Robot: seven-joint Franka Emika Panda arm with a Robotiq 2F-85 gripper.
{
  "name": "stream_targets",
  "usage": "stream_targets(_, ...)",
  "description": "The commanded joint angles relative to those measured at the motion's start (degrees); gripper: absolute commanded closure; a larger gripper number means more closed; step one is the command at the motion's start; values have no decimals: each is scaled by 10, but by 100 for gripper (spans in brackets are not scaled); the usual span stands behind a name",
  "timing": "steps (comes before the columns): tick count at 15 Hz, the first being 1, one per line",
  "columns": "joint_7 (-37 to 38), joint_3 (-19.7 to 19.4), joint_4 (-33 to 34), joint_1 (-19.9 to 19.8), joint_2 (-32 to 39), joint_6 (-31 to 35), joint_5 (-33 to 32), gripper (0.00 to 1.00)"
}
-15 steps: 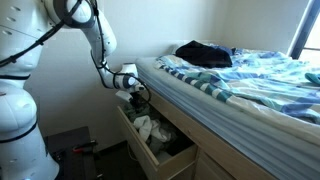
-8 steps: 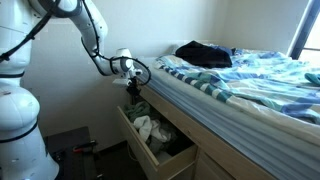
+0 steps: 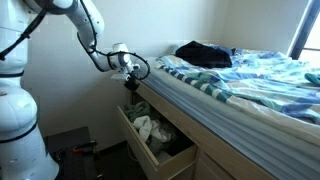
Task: Open the topmost drawer on the left, push the clothes inside it down, and then close the drawer
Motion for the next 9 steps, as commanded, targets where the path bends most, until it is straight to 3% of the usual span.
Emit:
stream_targets(1,44,-9,15,-10,36,87,-52,100)
stream_targets(5,71,-38,37,7,88,151,-95,100)
stream_targets(9,74,-51,58,19,130,162,-105,100)
